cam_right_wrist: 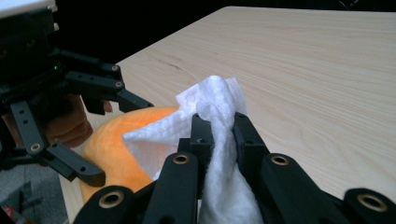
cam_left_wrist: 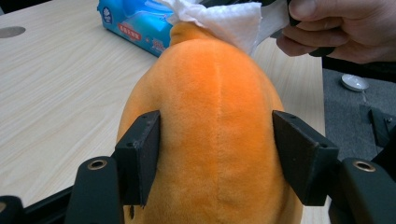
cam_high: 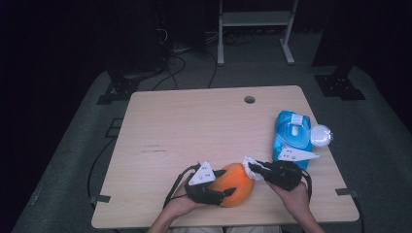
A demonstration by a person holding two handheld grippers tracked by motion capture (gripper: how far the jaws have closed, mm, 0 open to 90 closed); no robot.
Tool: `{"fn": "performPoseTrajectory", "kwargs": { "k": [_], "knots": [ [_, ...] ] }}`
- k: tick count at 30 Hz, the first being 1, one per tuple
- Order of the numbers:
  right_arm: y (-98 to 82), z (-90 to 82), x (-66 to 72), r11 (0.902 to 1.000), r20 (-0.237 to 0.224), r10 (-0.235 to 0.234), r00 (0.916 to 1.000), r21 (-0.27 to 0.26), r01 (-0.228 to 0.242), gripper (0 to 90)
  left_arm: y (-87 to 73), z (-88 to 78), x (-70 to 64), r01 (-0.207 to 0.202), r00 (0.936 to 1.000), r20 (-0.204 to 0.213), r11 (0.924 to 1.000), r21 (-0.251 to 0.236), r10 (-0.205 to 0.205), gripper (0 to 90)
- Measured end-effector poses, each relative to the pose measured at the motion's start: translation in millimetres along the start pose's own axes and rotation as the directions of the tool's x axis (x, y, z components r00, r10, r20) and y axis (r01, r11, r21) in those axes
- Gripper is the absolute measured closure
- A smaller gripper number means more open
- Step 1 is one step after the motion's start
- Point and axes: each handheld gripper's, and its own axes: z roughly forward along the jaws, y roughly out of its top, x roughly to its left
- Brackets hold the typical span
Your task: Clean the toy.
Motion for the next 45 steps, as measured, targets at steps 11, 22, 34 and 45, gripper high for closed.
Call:
{"fn": "performPoseTrajectory", "kwargs": {
  "k": [11, 22, 34, 45],
  "knots": [
    [2.7, -1.9, 4.4, 0.9988, 0.047, -0.046, 0.9978, 0.021, 0.045, 80.3, -0.1, 4.7, -7.4, -0.025, 0.9997, 0.004, 0.9997, -0.003, 0.025, 35.8],
    [4.9, -0.5, 14.0, 0.9943, 0.029, -0.099, 0.9947, 0.042, 0.098, 80.3, 0.8, 6.7, -8.5, -0.03, 0.9995, -0.002, 0.9995, -0.006, 0.03, 35.6],
    [5.1, -0.4, 20.9, 0.9921, 0.01, -0.118, 0.993, 0.044, 0.118, 80.3, 1.4, 6.7, -8.0, -0.033, 0.9994, -0.004, 0.9994, -0.003, 0.033, 35.2],
    [6.3, 0.8, 26.5, 0.9892, 0.012, -0.139, 0.9902, 0.049, 0.138, 80.3, 1.9, 7.7, -8.3, -0.036, 0.9993, -0.004, 0.9993, -0.003, 0.036, 35.1]
  ]
}}
